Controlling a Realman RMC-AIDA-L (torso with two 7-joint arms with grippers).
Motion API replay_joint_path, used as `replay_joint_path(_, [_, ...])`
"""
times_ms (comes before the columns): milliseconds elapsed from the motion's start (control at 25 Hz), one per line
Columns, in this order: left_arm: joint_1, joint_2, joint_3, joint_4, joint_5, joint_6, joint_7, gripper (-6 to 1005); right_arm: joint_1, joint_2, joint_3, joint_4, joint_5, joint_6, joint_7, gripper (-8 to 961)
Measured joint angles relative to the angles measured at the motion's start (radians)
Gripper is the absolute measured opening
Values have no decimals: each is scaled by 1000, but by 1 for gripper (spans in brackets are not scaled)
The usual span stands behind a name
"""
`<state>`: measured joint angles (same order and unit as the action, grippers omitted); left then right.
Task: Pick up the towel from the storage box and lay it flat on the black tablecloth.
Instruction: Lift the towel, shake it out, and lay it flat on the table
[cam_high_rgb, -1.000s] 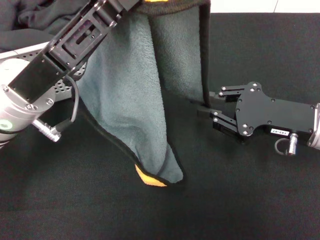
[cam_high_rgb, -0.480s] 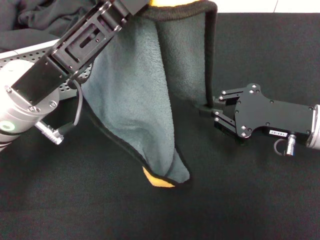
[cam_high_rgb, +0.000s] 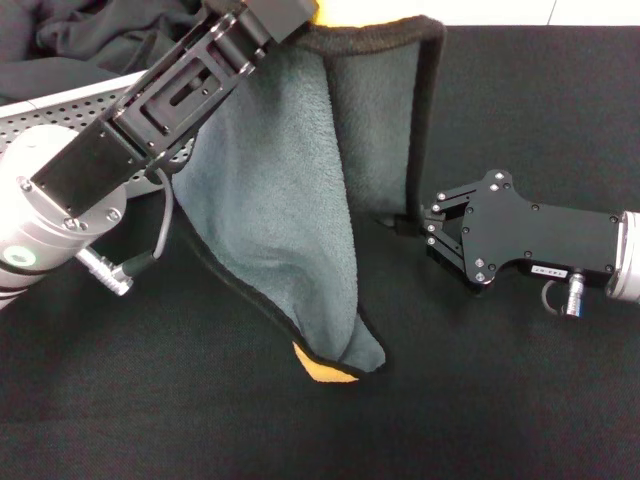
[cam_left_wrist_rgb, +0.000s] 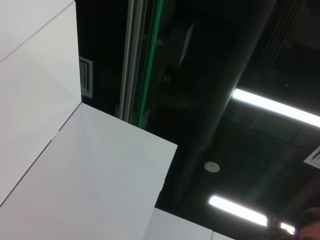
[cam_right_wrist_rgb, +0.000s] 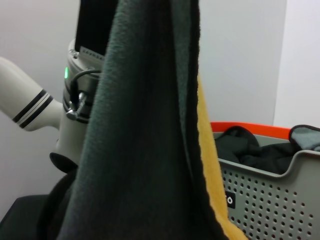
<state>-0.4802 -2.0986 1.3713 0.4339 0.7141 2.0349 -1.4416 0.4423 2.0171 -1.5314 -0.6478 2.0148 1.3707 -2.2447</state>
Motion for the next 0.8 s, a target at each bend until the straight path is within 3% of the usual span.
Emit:
replay_joint_path(240, [13,2,-5,-17,0,-2,12,22,-4,0,1,-13,3,2,-5,4])
replay_joint_path(360, [26,4,-23,-52,0,-3,32,23,-21,-3,9,-46,9,8,2,8])
replay_joint_path(600, [56,8,-101,-190,1,-5,82,23,-99,-13,40,-238,6,16,60,15])
replay_joint_path(800, [107,14,-139,-227,-4,-6,57,23,-165,-17,68,-376,-18,17,120,21])
